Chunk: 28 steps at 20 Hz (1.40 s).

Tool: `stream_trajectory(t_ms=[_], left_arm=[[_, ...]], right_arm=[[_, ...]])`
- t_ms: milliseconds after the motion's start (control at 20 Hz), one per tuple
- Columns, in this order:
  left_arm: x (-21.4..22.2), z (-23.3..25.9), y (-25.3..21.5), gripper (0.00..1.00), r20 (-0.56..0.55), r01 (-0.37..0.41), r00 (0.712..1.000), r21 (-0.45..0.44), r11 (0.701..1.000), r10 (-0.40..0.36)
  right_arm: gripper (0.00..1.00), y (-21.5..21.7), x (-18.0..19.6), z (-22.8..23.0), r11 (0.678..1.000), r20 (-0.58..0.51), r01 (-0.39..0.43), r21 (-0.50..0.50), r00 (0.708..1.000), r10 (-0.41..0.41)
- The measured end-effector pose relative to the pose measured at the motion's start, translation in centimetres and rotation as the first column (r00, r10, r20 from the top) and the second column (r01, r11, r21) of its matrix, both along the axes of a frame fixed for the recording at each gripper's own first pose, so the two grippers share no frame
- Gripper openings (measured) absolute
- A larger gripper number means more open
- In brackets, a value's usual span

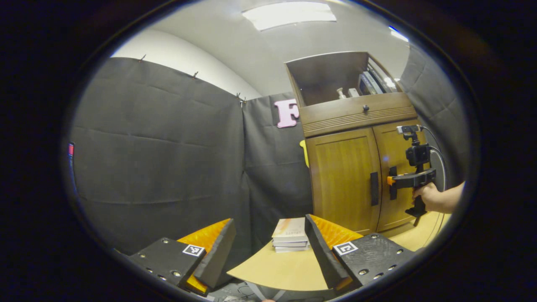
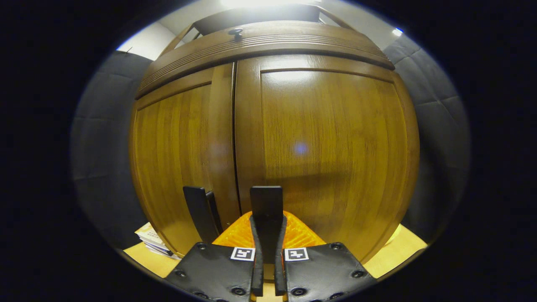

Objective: Open the right door of the double-door shoe cabinet with the right hand, and open the left door with the left hand.

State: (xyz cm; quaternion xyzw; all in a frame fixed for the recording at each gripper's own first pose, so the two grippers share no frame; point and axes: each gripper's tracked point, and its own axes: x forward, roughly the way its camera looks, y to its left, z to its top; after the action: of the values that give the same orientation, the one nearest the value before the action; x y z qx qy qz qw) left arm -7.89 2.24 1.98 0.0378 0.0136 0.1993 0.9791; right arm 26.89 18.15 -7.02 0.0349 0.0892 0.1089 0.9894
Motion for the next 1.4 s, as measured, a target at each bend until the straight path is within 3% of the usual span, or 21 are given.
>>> stream_trajectory(t_ms=[750, 1400], left_arm=[[1.6, 0.2, -1.5, 0.96, 0.050, 0.165, 0.985, -0.028, 0.986, -0.164], [1.8, 0.9, -3.0, 0.96, 0.074, 0.319, 0.946, -0.051, 0.946, -0.315]], right_arm=[[0.11, -2.5, -6.8, 1.3, 0.995, -0.009, -0.100, 0.023, 0.995, 0.100], [0.11, -8.5, -13.3, 1.8, 0.996, -0.024, -0.091, 0.018, 0.996, 0.092]])
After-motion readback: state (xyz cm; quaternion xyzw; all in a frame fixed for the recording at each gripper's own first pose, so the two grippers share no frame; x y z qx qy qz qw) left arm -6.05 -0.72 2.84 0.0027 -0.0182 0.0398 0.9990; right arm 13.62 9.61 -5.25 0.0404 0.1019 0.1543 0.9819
